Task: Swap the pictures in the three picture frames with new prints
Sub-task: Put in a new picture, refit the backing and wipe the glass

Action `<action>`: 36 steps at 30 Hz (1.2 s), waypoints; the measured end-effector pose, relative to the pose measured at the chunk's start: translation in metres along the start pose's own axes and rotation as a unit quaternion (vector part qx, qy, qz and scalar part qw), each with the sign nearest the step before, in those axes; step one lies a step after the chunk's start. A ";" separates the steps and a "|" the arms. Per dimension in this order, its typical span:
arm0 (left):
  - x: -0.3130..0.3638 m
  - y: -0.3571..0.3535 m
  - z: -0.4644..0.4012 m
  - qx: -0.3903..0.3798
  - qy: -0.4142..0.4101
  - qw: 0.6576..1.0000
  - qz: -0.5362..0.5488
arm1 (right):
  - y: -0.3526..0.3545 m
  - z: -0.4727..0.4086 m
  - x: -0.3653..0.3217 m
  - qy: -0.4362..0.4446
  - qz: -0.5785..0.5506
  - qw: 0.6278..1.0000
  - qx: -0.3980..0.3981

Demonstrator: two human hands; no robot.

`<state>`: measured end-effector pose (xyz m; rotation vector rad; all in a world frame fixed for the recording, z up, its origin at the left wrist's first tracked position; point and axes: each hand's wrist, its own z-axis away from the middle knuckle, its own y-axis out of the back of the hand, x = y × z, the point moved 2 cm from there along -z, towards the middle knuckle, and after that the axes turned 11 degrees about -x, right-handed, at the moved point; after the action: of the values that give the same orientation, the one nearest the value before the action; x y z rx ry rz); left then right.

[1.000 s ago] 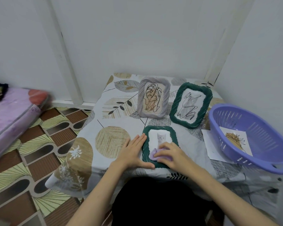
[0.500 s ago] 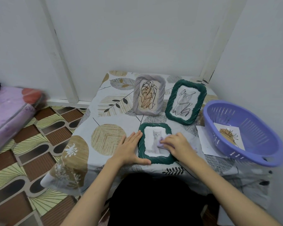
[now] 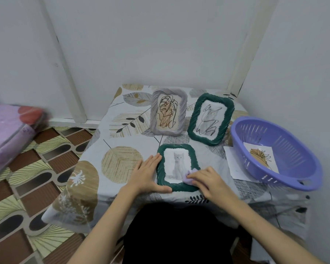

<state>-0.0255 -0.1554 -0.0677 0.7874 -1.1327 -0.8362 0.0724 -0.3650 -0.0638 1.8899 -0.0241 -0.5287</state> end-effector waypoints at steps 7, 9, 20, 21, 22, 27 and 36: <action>-0.001 0.000 -0.001 -0.004 -0.003 1.000 0.003 | -0.004 -0.006 -0.002 0.017 -0.009 1.000 -0.017; -0.002 0.000 -0.001 -0.010 -0.004 1.000 0.004 | 0.003 -0.011 0.013 0.004 -0.005 1.000 -0.010; -0.002 -0.001 -0.002 -0.001 -0.007 1.000 0.005 | 0.001 -0.019 0.017 0.002 0.014 1.000 -0.010; -0.002 -0.001 -0.002 -0.004 -0.007 1.000 0.004 | 0.002 -0.026 0.020 -0.019 0.008 1.000 0.000; -0.002 -0.001 -0.002 -0.010 -0.006 1.000 0.004 | 0.003 -0.038 0.024 -0.047 0.005 0.999 0.009; -0.003 -0.001 -0.002 -0.019 0.002 1.000 0.005 | -0.010 -0.096 0.023 -0.190 0.041 0.981 -0.001; -0.004 -0.003 -0.001 -0.013 -0.006 1.000 -0.003 | 0.008 -0.037 -0.009 -0.220 0.026 0.966 -0.134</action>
<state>-0.0256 -0.1529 -0.0720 0.7651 -1.1285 -0.8614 0.0803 -0.3335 -0.0429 1.4754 -0.2787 -0.8618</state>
